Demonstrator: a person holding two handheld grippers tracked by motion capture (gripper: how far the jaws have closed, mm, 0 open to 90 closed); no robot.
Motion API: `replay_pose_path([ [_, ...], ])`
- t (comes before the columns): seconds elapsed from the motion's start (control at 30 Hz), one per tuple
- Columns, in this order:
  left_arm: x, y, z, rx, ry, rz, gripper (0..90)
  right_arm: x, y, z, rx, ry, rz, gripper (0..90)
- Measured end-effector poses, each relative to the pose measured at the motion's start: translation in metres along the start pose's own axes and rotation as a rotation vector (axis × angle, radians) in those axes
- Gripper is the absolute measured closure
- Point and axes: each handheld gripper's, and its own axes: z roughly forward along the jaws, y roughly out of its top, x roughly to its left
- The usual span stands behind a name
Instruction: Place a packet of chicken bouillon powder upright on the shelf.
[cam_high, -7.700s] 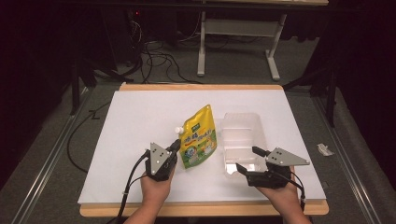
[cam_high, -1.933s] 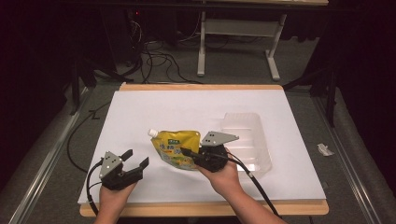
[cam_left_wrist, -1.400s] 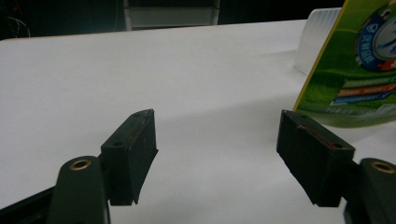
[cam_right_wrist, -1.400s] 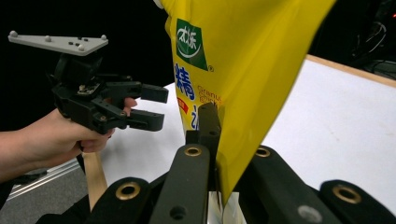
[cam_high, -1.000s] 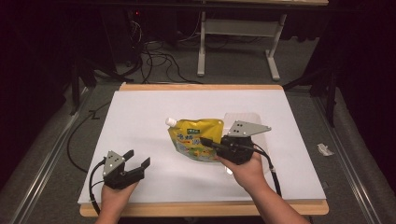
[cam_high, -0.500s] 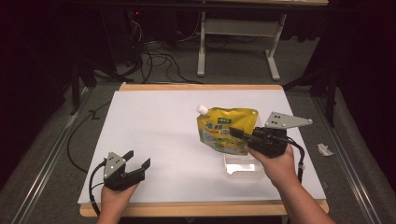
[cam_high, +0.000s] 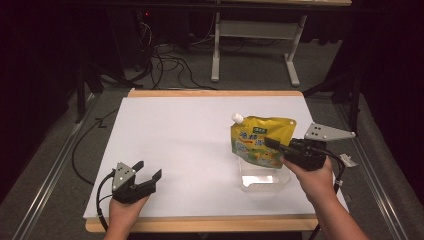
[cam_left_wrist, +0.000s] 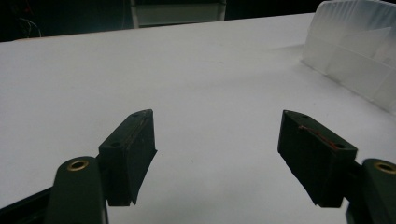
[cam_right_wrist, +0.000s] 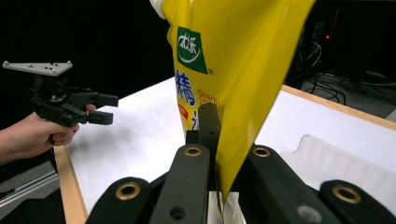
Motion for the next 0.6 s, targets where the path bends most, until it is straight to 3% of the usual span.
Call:
replay_pose_path([
  [0.6, -0.001, 0.0, 0.003, 0.003, -0.011, -0.004, 27.4, -0.005, -0.02, -0.019, -0.003, -0.026, 0.031, 90.0],
])
